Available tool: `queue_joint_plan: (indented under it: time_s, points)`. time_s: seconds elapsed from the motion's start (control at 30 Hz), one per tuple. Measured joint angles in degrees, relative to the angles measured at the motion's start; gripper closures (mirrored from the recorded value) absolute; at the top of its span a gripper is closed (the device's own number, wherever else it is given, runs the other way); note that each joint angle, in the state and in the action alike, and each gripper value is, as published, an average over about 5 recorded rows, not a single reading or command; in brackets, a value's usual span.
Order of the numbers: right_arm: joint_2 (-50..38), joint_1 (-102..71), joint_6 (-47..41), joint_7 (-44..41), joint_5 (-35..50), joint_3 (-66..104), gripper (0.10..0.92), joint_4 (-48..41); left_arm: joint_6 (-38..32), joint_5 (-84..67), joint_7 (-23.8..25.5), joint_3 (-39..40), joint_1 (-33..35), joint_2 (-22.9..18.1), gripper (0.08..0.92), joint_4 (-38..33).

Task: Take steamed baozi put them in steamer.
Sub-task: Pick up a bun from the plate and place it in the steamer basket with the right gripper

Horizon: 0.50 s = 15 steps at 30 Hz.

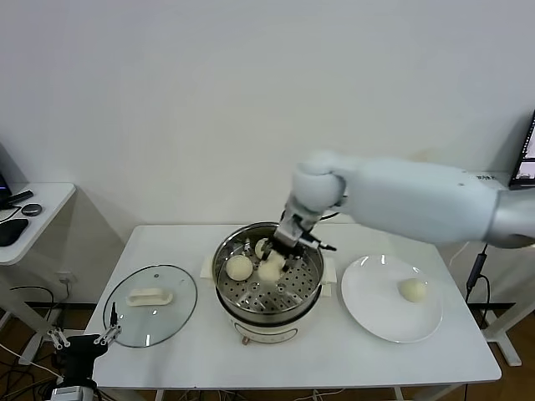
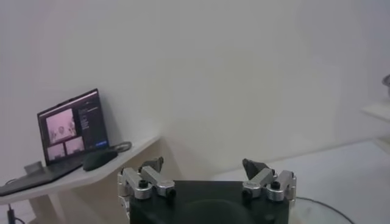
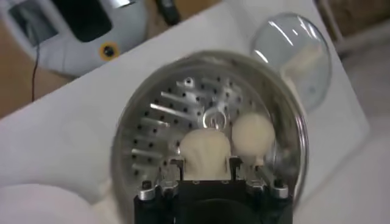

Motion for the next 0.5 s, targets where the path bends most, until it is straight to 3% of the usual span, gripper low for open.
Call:
queue_joint_plan:
  time_s: [0.3, 0.5]
  points:
    - [4.7, -3.0, 6.1, 1.3, -7.2, -1.7, 0.558, -2.2, -0.1, -0.2, -0.2, -0.3, -0.3, -0.1, 0.177, 0.5]
    - [6.6, -4.4, 8.8, 1.9, -10.8, -2.4, 0.508, -3.2, -0.3, -0.2, -0.3, -0.3, -0.2, -0.2, 0.177, 0.7]
